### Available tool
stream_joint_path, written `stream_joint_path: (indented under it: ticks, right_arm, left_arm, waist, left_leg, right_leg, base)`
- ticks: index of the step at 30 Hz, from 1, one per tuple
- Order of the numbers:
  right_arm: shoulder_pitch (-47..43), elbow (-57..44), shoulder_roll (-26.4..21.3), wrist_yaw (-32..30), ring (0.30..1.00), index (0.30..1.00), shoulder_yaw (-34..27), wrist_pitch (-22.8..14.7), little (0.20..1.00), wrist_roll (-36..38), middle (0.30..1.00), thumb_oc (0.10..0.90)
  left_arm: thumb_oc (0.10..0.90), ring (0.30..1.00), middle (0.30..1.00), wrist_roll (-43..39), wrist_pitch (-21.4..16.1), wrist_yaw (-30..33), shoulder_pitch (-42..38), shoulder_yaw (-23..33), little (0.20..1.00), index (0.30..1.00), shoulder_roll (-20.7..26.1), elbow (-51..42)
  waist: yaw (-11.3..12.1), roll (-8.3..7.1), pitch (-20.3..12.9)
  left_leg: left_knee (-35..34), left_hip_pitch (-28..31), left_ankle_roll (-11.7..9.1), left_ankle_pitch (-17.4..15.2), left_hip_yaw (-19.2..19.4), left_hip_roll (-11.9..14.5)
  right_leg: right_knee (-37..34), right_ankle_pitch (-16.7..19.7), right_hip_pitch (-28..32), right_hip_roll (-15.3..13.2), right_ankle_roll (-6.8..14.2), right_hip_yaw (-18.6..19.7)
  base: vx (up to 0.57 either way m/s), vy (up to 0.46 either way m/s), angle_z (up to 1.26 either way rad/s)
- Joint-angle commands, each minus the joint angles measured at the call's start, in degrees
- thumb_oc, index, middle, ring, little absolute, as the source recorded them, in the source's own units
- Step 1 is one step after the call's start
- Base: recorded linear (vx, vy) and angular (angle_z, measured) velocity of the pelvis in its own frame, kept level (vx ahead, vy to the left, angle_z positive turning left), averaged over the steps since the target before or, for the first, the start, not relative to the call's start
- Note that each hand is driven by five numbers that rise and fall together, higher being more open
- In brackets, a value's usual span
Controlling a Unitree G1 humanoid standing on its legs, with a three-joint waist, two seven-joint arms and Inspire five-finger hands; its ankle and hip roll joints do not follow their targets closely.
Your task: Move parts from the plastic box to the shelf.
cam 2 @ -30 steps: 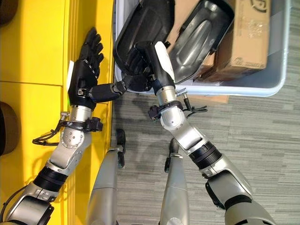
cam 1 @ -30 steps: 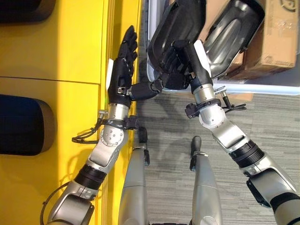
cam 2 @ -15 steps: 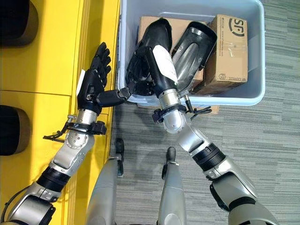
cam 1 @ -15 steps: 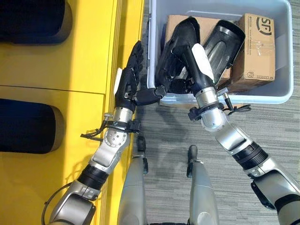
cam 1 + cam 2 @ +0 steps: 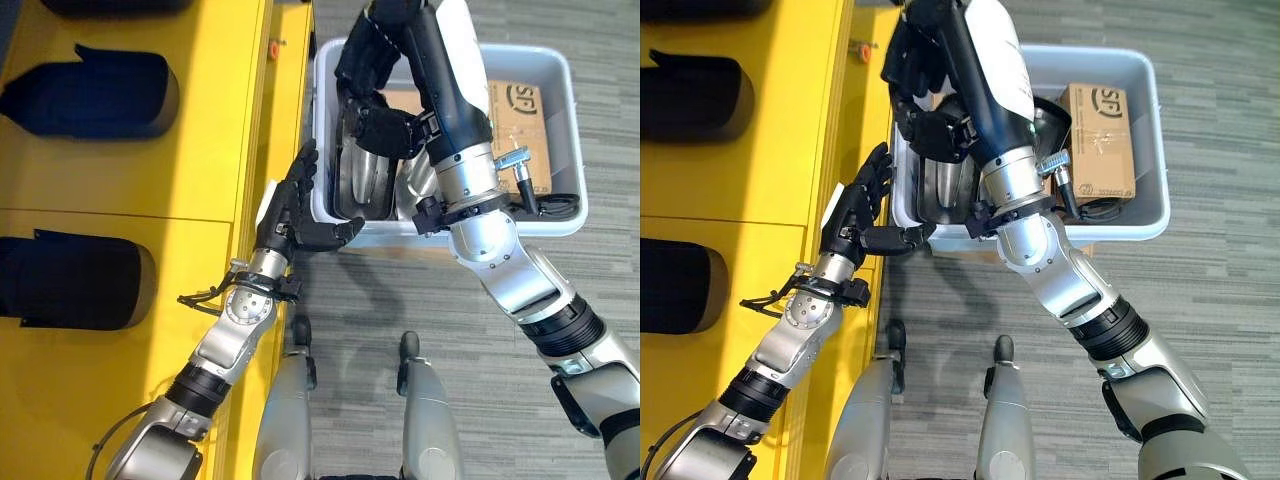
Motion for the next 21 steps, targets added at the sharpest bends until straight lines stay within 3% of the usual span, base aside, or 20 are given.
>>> stream_joint_path:
  ticks: [1,3,6,9,12,13,15,16,21]
  right_arm:
    - [-7.8,-7.0,-2.0,-1.1,0.3,0.3,-5.6,-2.9,0.3,-2.6,0.3,0.4]
    - [-5.5,-9.3,-5.1,0.0,0.3,0.3,-7.7,-0.5,0.3,-3.5,0.3,0.4]
    - [-3.3,-9.0,-7.3,1.0,0.3,0.3,-9.7,-0.1,0.3,-3.7,0.3,0.4]
    - [-1.5,-8.9,-8.6,2.3,0.3,0.3,-11.4,-0.1,0.3,-2.3,0.3,0.4]
    - [-0.1,-9.0,-10.0,4.8,0.3,0.3,-12.2,2.8,0.3,-3.4,0.3,0.4]
    - [0.3,-9.0,-10.4,5.2,0.437,0.437,-12.4,4.3,0.437,-4.0,0.437,0.498]
    - [0.7,-8.3,-11.1,4.9,0.926,0.926,-12.2,6.3,0.926,-3.8,0.926,0.847]
    - [0.8,-8.1,-11.2,4.5,1.0,1.0,-12.1,6.5,1.0,-4.4,1.0,0.9]
    - [2.8,-4.5,-13.6,4.6,1.0,1.0,-13.3,7.3,1.0,-13.1,1.0,0.9]
  left_arm:
    - [0.9,1.0,1.0,-1.7,-7.7,-4.6,-0.8,1.5,1.0,1.0,-0.6,-9.9]
    - [0.9,1.0,1.0,-4.8,-10.7,-10.6,8.9,4.2,1.0,1.0,3.3,-16.6]
    - [0.9,1.0,1.0,-7.8,-12.2,-15.4,15.8,6.9,1.0,1.0,5.5,-20.6]
    - [0.9,1.0,1.0,-9.6,-12.5,-18.6,19.1,9.0,1.0,1.0,6.2,-21.9]
    - [0.9,1.0,1.0,-11.1,-12.4,-21.8,21.8,10.7,1.0,1.0,6.6,-22.8]
    - [0.9,1.0,1.0,-11.4,-12.2,-22.5,22.4,11.2,1.0,1.0,6.7,-23.0]
    - [0.9,1.0,1.0,-11.6,-12.6,-22.8,22.9,11.4,1.0,1.0,7.1,-22.8]
    - [0.9,1.0,1.0,-11.8,-12.7,-22.9,22.9,11.4,1.0,1.0,7.2,-22.7]
    - [0.9,1.0,1.0,-12.9,-13.1,-23.7,23.6,12.2,1.0,1.0,7.7,-22.9]
  waist:
    - [0.7,0.93,-3.4]
    - [2.7,1.77,-3.8]
    - [4.1,2.17,-4.6]
    - [4.7,2.22,-5.3]
    - [5.2,2.28,-5.9]
    - [5.3,2.33,-5.9]
    - [5.2,2.41,-5.9]
    - [5.1,2.43,-5.9]
    - [4.7,2.86,-5.2]
  left_leg:
    - [0.1,3.9,1.8,-7.5,3.4,0.0]
    - [-1.4,5.5,1.6,-7.2,2.6,-0.1]
    - [-2.1,6.8,1.5,-7.0,1.9,-0.1]
    - [-2.7,7.7,1.3,-6.9,1.6,0.0]
    - [-3.3,8.3,1.3,-6.7,1.2,0.2]
    - [-3.4,8.5,1.2,-6.6,1.2,0.3]
    - [-3.7,8.5,1.2,-6.4,1.1,0.3]
    - [-3.8,8.5,1.2,-6.3,1.1,0.3]
    - [-4.2,8.0,1.1,-5.9,0.8,0.3]
  right_leg:
    - [-1.6,-3.7,3.3,1.5,-5.2,-6.0]
    - [-3.9,-3.2,5.9,1.1,-5.0,-7.2]
    - [-5.0,-3.1,8.2,1.1,-5.0,-8.2]
    - [-5.8,-3.1,9.5,1.2,-5.1,-8.8]
    - [-6.2,-3.1,10.3,1.3,-5.1,-9.1]
    - [-6.3,-3.1,10.4,1.3,-5.0,-9.2]
    - [-6.4,-3.0,10.3,1.3,-5.0,-9.1]
    - [-6.4,-3.0,10.2,1.3,-4.9,-9.0]
    - [-6.3,-2.8,9.4,1.3,-4.6,-8.8]
  base:
    - [-0.01,-0.085,-0.04]
    - [0.01,-0.077,-0.02]
    - [0.04,-0.049,0.02]
    - [0.06,-0.037,0.08]
    - [0.04,-0.028,0.11]
    - [0.01,-0.006,0.1]
    - [0.0,0.001,0.03]
    - [0.0,0.0,0.0]
    - [-0.01,0.005,0.01]
